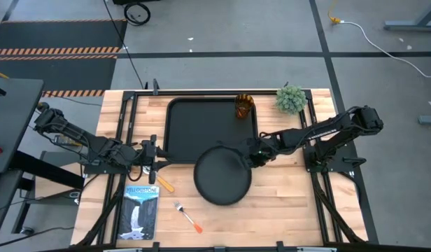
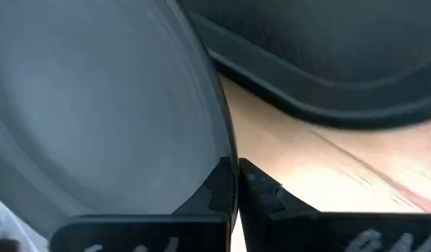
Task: Pick and place plate/cup/fork/spoon on tray
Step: Put the black plate on the black tray at the bottom of the brown glass
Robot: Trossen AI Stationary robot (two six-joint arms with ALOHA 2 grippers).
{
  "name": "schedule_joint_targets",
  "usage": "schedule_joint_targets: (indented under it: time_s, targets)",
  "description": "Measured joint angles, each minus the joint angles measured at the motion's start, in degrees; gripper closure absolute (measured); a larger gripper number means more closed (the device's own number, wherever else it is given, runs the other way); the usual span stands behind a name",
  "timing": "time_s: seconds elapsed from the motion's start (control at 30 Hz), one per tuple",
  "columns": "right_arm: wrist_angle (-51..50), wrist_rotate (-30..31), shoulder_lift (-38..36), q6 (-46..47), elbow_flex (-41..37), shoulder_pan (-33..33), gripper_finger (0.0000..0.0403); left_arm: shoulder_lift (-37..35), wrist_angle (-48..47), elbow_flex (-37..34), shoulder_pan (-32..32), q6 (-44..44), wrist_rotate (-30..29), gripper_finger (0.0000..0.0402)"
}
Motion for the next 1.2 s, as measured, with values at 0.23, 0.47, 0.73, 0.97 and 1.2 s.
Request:
schedule_joint_targets:
  time_s: [0.23,0.47,0.73,0.97,1.2]
  targets:
    - [-0.32,2.82,0.0,1.85,0.85,-4.4,0.039,0.0,-0.01,0.0,0.0,-0.04,0.02,0.0299]
    - [-0.5,7.77,0.0,1.02,0.85,-7.58,0.0391,0.0,-0.01,0.0,0.0,-0.07,0.0,0.0298]
    - [-0.24,6.42,0.0,-1.33,0.83,-12.18,0.0391,0.0,-0.01,0.0,0.0,-0.01,-0.42,0.0298]
    - [-0.13,2.52,0.0,-1.21,0.83,-15.74,0.0391,0.0,-0.01,0.0,0.0,-0.07,-0.61,0.0298]
    - [-0.19,2.46,0.0,-1.61,0.83,-18.12,0.0391,0.0,-0.03,0.0,0.0,-0.33,-0.62,0.0298]
